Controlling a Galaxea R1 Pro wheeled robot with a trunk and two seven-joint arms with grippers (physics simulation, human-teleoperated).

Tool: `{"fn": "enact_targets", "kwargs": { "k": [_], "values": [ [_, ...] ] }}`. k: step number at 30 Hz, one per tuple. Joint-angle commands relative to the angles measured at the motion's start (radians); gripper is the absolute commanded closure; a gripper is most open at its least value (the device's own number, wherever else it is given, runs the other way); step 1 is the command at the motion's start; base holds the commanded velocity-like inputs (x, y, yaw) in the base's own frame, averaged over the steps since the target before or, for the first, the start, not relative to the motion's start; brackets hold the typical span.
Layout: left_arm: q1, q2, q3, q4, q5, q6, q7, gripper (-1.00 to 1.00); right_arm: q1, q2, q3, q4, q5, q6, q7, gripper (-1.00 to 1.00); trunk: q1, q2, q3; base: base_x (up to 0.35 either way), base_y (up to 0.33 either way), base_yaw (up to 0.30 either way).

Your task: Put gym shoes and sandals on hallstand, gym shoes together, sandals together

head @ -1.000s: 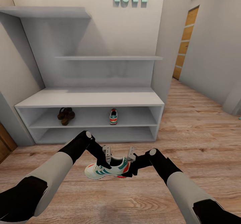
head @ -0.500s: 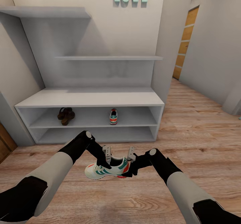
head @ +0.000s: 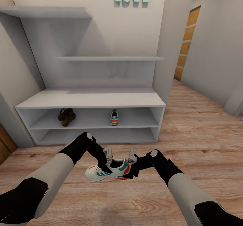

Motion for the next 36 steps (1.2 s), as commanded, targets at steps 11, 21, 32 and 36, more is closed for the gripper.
{"fn": "enact_targets", "kwargs": {
  "k": [11,21,32,36],
  "values": [
    [0.0,0.0,0.0,0.0,0.0,0.0,0.0,-1.0,0.0,0.0,-0.001,0.0,0.0,0.001,0.0,1.0,0.0,0.0,0.0,0.0,0.0,0.0],
    [0.0,0.038,0.004,-0.001,-0.004,0.0,0.004,-1.0,0.0,-0.002,-0.003,0.001,0.004,0.001,-0.002,1.0,0.0,0.0,0.0,0.0,0.0,0.0],
    [0.0,0.146,0.004,-0.053,-0.005,0.001,0.003,-1.0,0.0,-0.007,-0.005,0.002,0.008,0.001,-0.06,1.0,0.0,0.0,0.0,0.0,0.0,0.0],
    [0.0,0.175,0.004,-0.07,-0.004,0.001,0.002,-1.0,0.0,-0.008,-0.005,0.003,0.008,0.002,-0.069,1.0,0.0,0.0,0.0,0.0,0.0,0.0]
  ]
}}
